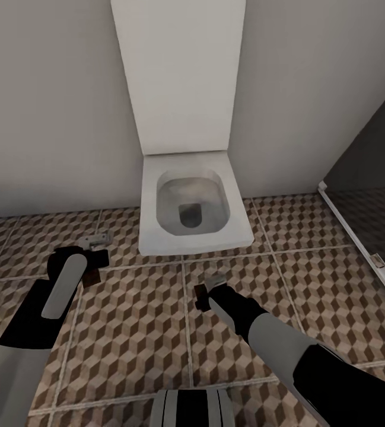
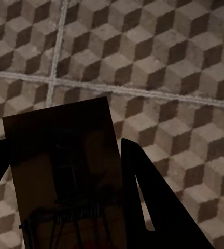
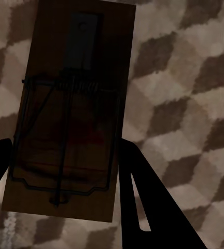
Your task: Take the four mousetraps from the cabinet in the bathroom and place them on the bathroom floor. Make sure all four end up on the same floor surface, and ensure that at least two of them are either under or directly next to the same bathroom sink.
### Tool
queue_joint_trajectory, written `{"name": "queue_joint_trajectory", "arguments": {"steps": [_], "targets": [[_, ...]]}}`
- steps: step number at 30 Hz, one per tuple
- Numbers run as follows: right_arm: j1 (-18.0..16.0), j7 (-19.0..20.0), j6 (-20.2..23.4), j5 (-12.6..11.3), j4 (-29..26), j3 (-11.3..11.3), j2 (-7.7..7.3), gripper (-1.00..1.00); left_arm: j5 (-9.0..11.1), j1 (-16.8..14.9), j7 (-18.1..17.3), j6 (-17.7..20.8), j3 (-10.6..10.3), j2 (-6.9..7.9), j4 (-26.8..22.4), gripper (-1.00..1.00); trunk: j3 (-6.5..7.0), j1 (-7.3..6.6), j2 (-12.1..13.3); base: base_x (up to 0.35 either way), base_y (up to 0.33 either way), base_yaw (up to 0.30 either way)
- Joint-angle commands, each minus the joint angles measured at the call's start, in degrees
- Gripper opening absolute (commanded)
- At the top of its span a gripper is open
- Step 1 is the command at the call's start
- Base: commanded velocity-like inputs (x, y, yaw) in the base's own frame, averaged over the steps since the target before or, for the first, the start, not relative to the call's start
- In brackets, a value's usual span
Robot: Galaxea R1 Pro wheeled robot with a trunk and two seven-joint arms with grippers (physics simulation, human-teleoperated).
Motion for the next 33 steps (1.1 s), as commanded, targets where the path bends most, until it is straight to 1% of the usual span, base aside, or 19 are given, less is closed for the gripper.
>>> {"name": "queue_joint_trajectory", "arguments": {"steps": [1, 5, 14, 33], "targets": [[-0.08, -0.48, 0.1, -0.81, -0.03, 0.37, 0.0, -1.0, 0.34, -0.04, 0.56, 0.26, -0.12, 0.06, -0.11, -1.0, -0.04, -0.01, -0.02, 0.0, 0.0, 0.0], [-0.13, -0.48, 0.1, -0.8, -0.03, 0.37, 0.0, -1.0, 0.29, -0.04, 0.62, 0.26, -0.12, 0.06, -0.32, -1.0, -0.04, -0.01, -0.02, 0.022, 0.001, 0.0], [-0.16, -0.48, 0.1, -0.8, -0.04, 0.37, 0.0, -1.0, 0.2, -0.04, 0.71, 0.26, -0.12, 0.06, -0.41, -1.0, -0.04, -0.01, -0.02, 0.11, 0.013, 0.0], [-0.16, -0.48, 0.1, -0.81, -0.04, 0.37, 0.0, -1.0, 0.01, -0.04, 0.74, 0.26, -0.12, 0.06, -0.42, -1.0, -0.04, -0.01, -0.02, 0.009, 0.001, 0.0]]}}
